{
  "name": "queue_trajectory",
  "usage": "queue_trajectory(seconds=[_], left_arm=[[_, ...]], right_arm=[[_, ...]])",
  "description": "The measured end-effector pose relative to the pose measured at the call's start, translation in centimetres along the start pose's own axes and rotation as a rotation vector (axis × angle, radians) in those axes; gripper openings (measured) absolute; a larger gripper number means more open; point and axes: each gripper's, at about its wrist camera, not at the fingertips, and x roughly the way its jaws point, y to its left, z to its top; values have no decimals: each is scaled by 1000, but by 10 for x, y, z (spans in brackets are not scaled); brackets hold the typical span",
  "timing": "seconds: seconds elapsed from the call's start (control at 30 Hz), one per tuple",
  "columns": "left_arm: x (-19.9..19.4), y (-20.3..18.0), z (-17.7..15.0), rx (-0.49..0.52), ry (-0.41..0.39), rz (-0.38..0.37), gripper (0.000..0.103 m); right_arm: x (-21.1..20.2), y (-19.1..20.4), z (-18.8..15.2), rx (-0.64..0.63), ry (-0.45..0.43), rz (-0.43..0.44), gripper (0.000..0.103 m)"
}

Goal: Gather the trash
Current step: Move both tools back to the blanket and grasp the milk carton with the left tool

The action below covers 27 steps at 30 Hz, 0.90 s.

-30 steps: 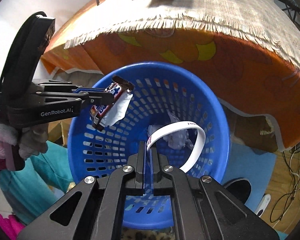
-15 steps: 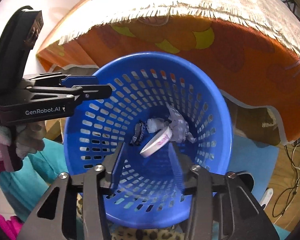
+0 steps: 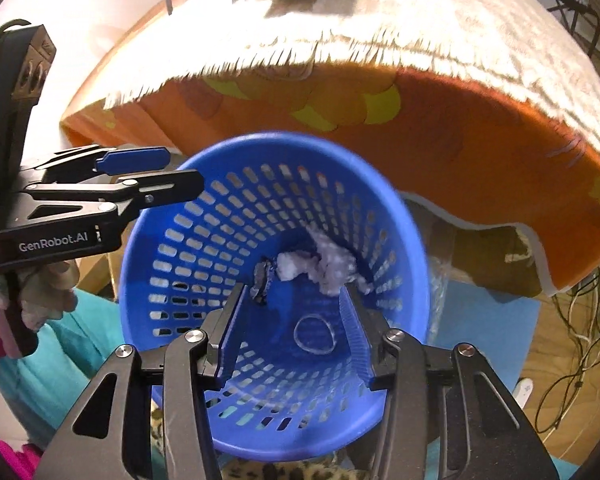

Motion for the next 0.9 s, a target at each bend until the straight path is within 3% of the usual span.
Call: queue_trajectory(seconds=[0.13, 0.3, 0.43, 0.7, 0.9], left_arm=[[-9, 0, 15, -6, -45, 4, 70], [-18, 2, 41, -16, -91, 8, 71], [-24, 10, 64, -58, -128, -2, 81], [-23, 17, 102, -112, -156, -5, 81], [-17, 24, 124, -122, -155, 15, 81]], right_arm=[[-10, -2, 10, -5, -27, -34, 58], [-33, -11, 33, -18, -83, -64, 59], [-56, -26, 61, -23, -151, -76, 59], [-93, -49, 124, -64, -313, -92, 65], [-95, -56, 176, -84, -341, -89, 65]])
